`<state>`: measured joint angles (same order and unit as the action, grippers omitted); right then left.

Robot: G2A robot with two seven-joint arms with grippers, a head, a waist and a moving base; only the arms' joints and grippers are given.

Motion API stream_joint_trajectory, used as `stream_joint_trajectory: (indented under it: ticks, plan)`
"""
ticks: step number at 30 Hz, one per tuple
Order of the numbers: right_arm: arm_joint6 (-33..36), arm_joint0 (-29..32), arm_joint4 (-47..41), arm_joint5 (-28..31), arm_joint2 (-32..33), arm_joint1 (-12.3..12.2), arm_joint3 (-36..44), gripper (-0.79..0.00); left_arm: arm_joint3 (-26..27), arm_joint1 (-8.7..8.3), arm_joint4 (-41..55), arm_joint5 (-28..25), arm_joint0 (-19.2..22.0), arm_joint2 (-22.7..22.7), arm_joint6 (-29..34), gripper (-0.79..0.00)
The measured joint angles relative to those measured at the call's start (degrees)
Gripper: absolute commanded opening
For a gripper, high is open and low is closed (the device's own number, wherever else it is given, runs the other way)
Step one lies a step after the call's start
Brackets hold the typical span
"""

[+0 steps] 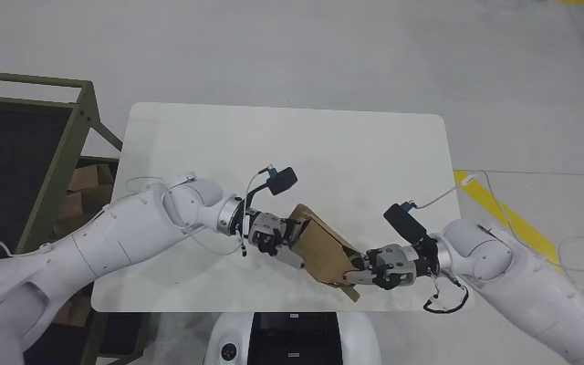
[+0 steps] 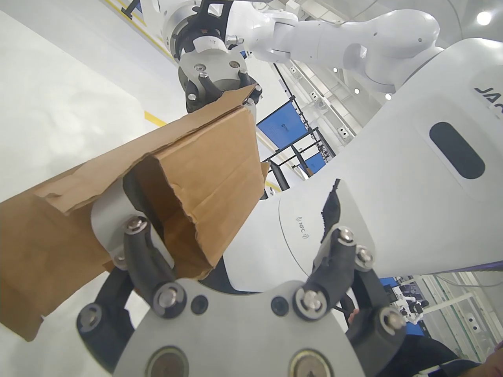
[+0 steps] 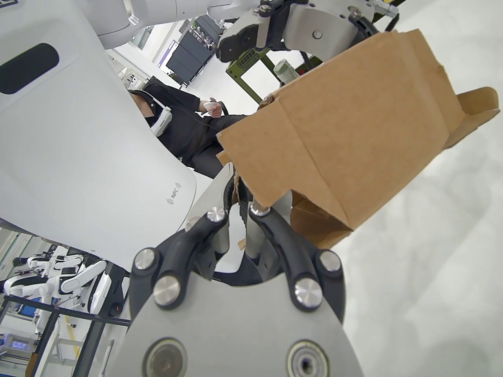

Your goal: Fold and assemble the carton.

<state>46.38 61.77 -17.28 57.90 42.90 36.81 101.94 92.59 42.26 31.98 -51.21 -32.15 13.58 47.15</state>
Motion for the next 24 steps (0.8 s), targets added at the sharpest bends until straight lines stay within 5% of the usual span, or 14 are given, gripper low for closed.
stream_joint_trajectory:
  ticks: [2, 11, 24]
  plan:
    - [0.0, 0.09, 0.0, 0.0, 0.1, -0.01, 0.02, -0.785, -0.44, 0.23, 0.59, -0.04, -0.41, 0.46, 1.02, -0.416]
    - [0.17, 0.29, 0.09, -0.17, 0.33, 0.01, 0.17, -0.785, -1.87, 1.13, 3.14, -0.57, -1.97, 2.6, 5.05, -0.763]
    - [-0.01, 0.72, 0.38, 0.01, 0.9, -0.01, 0.21, -0.785, -2.03, 1.84, 2.69, 0.59, -4.28, 5.73, 6.51, -0.785]
